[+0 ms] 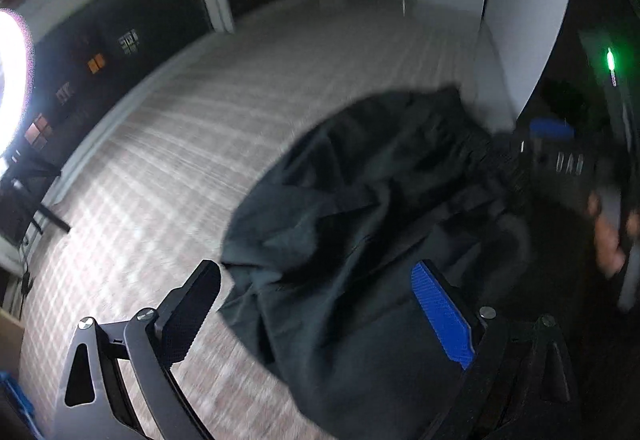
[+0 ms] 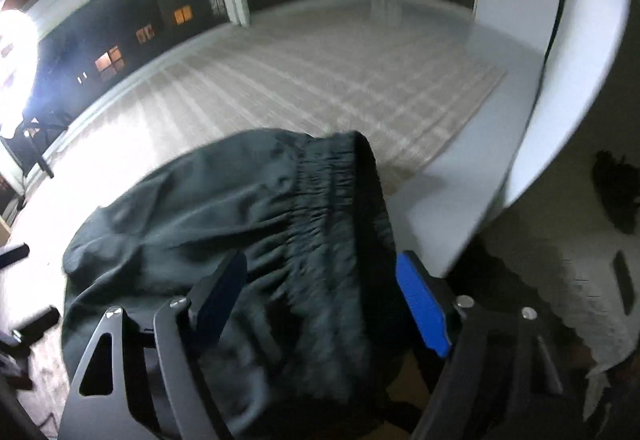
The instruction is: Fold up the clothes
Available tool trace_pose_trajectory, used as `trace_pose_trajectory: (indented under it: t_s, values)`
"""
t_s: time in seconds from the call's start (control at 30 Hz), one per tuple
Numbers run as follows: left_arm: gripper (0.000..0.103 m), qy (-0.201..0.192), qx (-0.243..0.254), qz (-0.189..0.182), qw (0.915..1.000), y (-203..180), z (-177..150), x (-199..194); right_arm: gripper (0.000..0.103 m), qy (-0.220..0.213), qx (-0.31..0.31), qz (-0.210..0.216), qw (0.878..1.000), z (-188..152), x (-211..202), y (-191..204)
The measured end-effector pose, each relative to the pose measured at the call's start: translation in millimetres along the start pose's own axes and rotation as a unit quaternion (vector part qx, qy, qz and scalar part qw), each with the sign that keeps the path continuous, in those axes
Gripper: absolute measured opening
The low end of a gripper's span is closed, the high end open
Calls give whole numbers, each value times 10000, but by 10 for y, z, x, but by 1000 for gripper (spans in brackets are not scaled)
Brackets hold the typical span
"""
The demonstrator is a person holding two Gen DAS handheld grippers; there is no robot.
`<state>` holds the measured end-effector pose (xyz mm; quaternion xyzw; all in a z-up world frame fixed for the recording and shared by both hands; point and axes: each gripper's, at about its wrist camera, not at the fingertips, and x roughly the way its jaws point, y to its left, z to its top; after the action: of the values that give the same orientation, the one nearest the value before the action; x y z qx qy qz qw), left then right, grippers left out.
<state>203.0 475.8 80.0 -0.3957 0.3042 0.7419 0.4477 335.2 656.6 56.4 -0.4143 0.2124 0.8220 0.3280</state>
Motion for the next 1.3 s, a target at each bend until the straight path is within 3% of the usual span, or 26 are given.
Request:
trace_pose_trajectory:
  t_s: [0.13,0.23,0.3,0.33,0.37,0.4,0.43,0.53,0.63,0.77,0.87,1.0,1.1,1.13,1.17,1.23,1.3]
  values:
    - [79,551,57,-37,9985,-66,104,492,77,358,-162,221,9990,224,445,-109]
    - [60,714,71,-104,9974,-125,151,660,77,596,-377,351,9969,293,659,-59]
    - [34,736,17,-232,9970,-134,190,692,65,581,-580,338,9960,303,696,6]
    - [27,756,-33,-284,9967,-132,220,695,46,521,-735,290,9955,317,682,48]
    - [15,736,-115,-312,9967,-114,240,683,41,499,-820,331,9948,337,665,65]
    - [9,711,-211,-360,9966,-76,253,652,36,484,-799,546,9941,376,621,57]
    - [9,690,-298,-445,9962,-36,260,620,32,460,-705,811,9931,426,549,37]
    - [6,505,-651,-750,9938,158,263,434,5,359,-418,1306,9899,577,297,21]
    - [5,234,-929,-922,9911,371,252,161,5,194,-130,1851,9824,767,-41,50]
    - [5,-316,-1224,-869,9882,740,142,-376,5,-179,-330,2274,9731,947,-567,417]
    - [5,-730,-1580,-839,9812,1138,-89,-868,5,-473,-693,2604,9618,1033,-1019,892]
    - [5,-1199,-2135,-700,9670,1693,-621,-1497,5,-658,-1309,3231,9349,1106,-1516,1812]
    - [9,-1220,-2656,-357,9557,2133,-1148,-1720,7,-619,-1852,3603,9122,983,-1708,2648]
    - [13,-1134,-2834,-236,9520,2262,-1289,-1701,14,-547,-2167,3532,9085,945,-1657,2983]
    - [15,-922,-3033,61,9484,2425,-1455,-1621,26,-434,-2456,3353,9085,911,-1568,3237]
    - [11,-548,-3388,712,9366,2690,-1788,-1531,30,-184,-2678,2862,9198,809,-1345,3516]
    - [11,-513,-3825,718,9198,2866,-2188,-1564,32,-45,-2434,2992,9226,707,-1213,3350]
